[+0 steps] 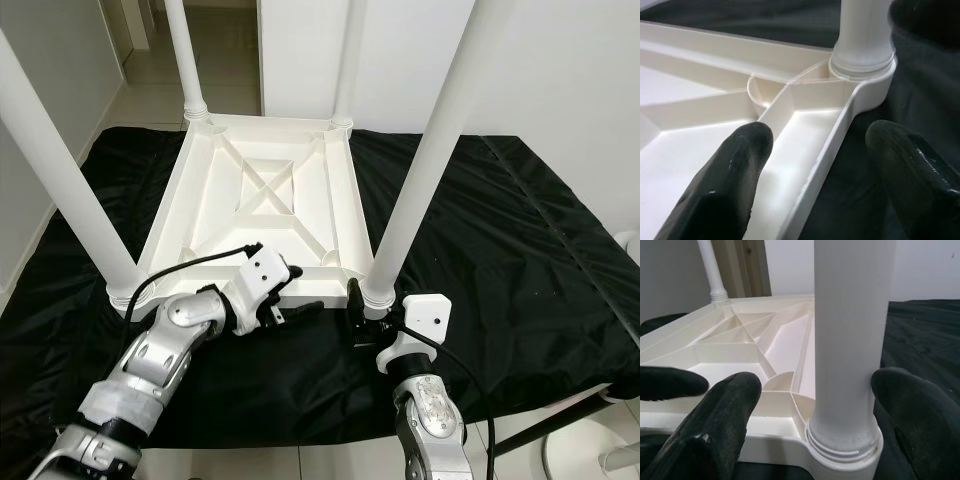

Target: Building children table

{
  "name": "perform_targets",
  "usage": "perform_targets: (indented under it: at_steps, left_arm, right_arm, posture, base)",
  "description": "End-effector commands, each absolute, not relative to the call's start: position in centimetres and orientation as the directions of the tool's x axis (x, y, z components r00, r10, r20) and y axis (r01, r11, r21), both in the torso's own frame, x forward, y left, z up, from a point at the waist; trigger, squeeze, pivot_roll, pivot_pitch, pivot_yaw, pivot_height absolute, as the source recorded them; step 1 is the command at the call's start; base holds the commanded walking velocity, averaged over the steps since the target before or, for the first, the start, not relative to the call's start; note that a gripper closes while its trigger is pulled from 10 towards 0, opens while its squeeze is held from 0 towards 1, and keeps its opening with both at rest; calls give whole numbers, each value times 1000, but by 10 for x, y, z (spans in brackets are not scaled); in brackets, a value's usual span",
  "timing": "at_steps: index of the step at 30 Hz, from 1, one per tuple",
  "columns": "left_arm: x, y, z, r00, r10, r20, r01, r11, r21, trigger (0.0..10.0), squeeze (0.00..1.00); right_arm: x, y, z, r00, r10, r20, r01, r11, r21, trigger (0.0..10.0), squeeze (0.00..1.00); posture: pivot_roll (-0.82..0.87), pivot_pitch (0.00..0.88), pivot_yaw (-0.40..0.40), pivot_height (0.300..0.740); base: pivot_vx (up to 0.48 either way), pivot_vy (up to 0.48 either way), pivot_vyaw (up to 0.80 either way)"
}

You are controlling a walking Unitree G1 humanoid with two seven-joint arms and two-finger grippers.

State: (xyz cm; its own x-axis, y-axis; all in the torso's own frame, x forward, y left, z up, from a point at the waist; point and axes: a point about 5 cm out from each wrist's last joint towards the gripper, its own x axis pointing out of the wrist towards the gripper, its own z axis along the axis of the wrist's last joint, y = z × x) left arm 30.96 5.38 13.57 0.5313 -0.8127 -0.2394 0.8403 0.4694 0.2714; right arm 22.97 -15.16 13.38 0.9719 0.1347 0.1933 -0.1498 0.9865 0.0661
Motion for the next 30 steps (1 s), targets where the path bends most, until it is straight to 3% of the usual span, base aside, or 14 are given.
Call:
perform_targets:
  at_steps: [1, 12, 19, 30]
  left_arm:
    - [317, 58, 131, 639, -732, -236, 763, 566, 313, 10000, 0]
    - [336, 84, 115, 685, -639, -350, 727, 571, 381, 10000, 0]
    - [328, 78, 111, 627, -695, -353, 775, 514, 367, 10000, 0]
    - [325, 72, 118, 613, -727, -309, 784, 509, 355, 10000, 0]
  right_arm:
    - [230, -149, 134, 968, 146, 202, -165, 983, 80, 10000, 0]
    - [215, -157, 128, 975, 130, 182, -145, 987, 70, 10000, 0]
    - [217, -164, 131, 976, 105, 192, -117, 992, 51, 10000, 0]
    - [223, -170, 137, 966, 177, 191, -183, 983, 13, 10000, 0]
  posture:
    - [-63, 0, -11, 740]
    - [-101, 4, 31, 740]
    - [-102, 17, 29, 740]
    - [-96, 21, 20, 740]
  base:
    - [0, 0, 0]
    - [0, 0, 0]
    - [0, 0, 0]
    - [0, 0, 0]
